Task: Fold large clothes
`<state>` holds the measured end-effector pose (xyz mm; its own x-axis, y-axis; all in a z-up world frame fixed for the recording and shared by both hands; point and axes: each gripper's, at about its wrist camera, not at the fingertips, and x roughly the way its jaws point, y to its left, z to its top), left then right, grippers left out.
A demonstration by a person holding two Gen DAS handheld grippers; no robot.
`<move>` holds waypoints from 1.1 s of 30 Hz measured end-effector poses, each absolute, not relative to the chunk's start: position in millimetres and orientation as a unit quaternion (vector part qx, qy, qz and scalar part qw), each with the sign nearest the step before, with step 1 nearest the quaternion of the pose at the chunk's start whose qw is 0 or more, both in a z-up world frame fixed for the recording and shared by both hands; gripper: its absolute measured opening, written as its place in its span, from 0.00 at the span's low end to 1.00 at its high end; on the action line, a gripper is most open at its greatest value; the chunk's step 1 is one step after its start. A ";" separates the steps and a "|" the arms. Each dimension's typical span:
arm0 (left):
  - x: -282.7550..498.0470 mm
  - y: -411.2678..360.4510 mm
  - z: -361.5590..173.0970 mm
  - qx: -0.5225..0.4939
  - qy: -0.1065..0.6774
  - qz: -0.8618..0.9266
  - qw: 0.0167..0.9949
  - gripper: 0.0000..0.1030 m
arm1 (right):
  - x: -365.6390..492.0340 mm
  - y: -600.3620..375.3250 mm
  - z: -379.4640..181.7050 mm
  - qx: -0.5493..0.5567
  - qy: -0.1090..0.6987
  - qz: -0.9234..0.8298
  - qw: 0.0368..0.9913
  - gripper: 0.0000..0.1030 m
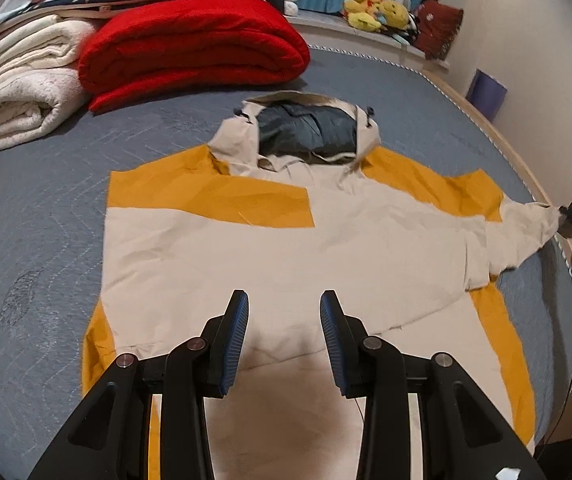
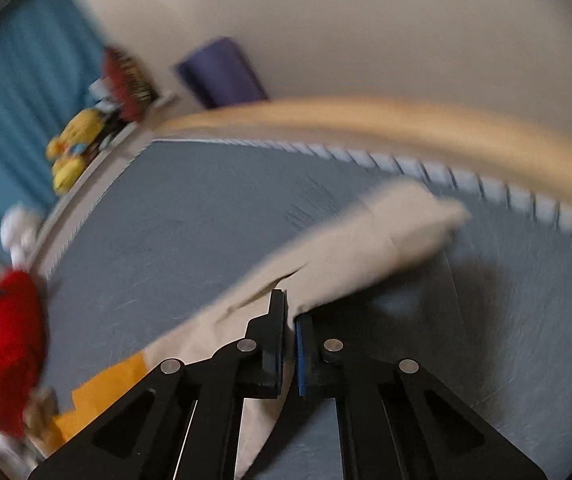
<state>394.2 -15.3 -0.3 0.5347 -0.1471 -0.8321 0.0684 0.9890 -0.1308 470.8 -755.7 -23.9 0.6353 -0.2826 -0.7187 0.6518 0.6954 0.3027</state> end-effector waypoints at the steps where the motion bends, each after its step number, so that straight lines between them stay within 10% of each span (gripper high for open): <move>1: 394.6 -12.0 0.9 -0.044 0.480 -0.057 0.874 0.34 | 477.2 -740.9 -9.1 0.250 0.329 -0.267 0.870 0.05; 11: 387.7 45.4 19.4 -0.088 0.475 0.002 0.875 0.34 | 488.5 -431.1 113.3 -0.004 0.299 -0.019 0.954 0.04; 20: 379.2 83.6 30.4 -0.123 0.469 0.015 0.874 0.34 | 427.2 -179.3 38.4 -0.028 0.396 0.188 0.898 0.07; 25: 381.7 94.0 29.2 -0.137 0.478 0.001 0.867 0.34 | 410.0 -130.6 -21.7 -0.018 0.507 0.240 0.828 0.14; 33: 385.2 69.5 17.9 -0.133 0.487 -0.034 0.863 0.34 | 363.3 -194.6 56.9 0.027 0.459 0.213 0.862 0.28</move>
<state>385.2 69.5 17.9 0.5232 -0.1885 -0.8311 -0.0702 0.9624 -0.2625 363.3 -194.6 56.9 0.4878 0.3914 -0.7803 -0.3416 0.9081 0.2420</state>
